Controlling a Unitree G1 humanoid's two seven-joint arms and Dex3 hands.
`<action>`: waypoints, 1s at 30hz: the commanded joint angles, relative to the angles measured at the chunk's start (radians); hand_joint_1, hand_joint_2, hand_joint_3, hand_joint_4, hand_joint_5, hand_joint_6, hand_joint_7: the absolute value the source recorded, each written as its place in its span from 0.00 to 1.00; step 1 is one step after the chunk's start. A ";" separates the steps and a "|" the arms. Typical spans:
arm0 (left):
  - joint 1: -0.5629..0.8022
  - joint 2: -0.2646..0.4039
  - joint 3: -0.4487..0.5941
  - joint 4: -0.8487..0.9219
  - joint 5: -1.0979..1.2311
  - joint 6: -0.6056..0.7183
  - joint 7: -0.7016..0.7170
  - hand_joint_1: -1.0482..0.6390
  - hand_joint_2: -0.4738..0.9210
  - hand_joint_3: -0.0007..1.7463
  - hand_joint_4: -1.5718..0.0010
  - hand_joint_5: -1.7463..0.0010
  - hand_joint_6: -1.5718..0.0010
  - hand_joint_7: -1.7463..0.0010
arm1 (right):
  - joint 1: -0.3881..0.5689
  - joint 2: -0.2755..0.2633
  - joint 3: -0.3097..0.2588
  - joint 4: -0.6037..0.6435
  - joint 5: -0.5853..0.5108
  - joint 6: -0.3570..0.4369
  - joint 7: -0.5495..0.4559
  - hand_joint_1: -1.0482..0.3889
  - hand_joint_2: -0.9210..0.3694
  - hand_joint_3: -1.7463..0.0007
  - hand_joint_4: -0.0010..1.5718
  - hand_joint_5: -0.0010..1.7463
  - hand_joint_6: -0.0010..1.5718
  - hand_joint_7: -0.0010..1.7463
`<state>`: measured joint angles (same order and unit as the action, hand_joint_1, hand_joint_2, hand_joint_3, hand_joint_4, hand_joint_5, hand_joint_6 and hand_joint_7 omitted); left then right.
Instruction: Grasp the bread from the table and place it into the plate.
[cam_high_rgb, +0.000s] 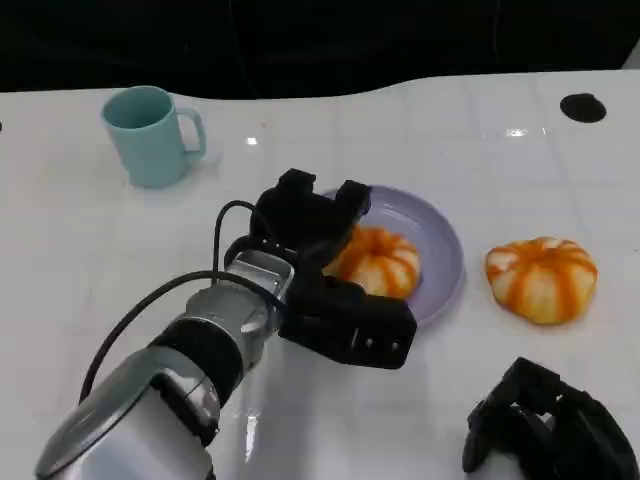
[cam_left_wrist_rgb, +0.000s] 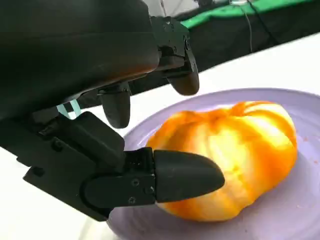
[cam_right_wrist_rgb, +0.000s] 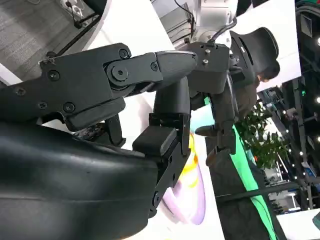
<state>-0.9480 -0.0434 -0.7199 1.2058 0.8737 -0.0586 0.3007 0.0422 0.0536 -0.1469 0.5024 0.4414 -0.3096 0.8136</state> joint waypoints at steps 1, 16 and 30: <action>-0.004 0.031 0.005 -0.044 -0.012 0.001 -0.042 0.00 1.00 0.48 1.00 0.06 1.00 0.65 | 0.018 -0.015 -0.009 0.002 0.005 0.003 -0.002 0.33 0.00 0.90 0.46 0.89 0.46 0.68; 0.262 0.159 0.323 -0.245 -0.389 -0.538 0.030 0.00 1.00 0.36 0.59 0.09 0.79 0.13 | 0.016 -0.014 -0.010 0.001 -0.001 -0.010 -0.011 0.31 0.00 0.89 0.46 0.89 0.46 0.69; 0.611 0.063 0.581 -0.550 -1.066 -0.594 -0.630 0.00 1.00 0.17 0.07 0.30 0.12 0.42 | 0.030 -0.010 -0.004 -0.023 0.010 0.004 -0.013 0.32 0.00 0.89 0.46 0.90 0.45 0.69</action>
<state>-0.4044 0.0144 -0.1669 0.7372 -0.1082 -0.7053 -0.2381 0.0590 0.0543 -0.1448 0.4885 0.4399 -0.3204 0.8016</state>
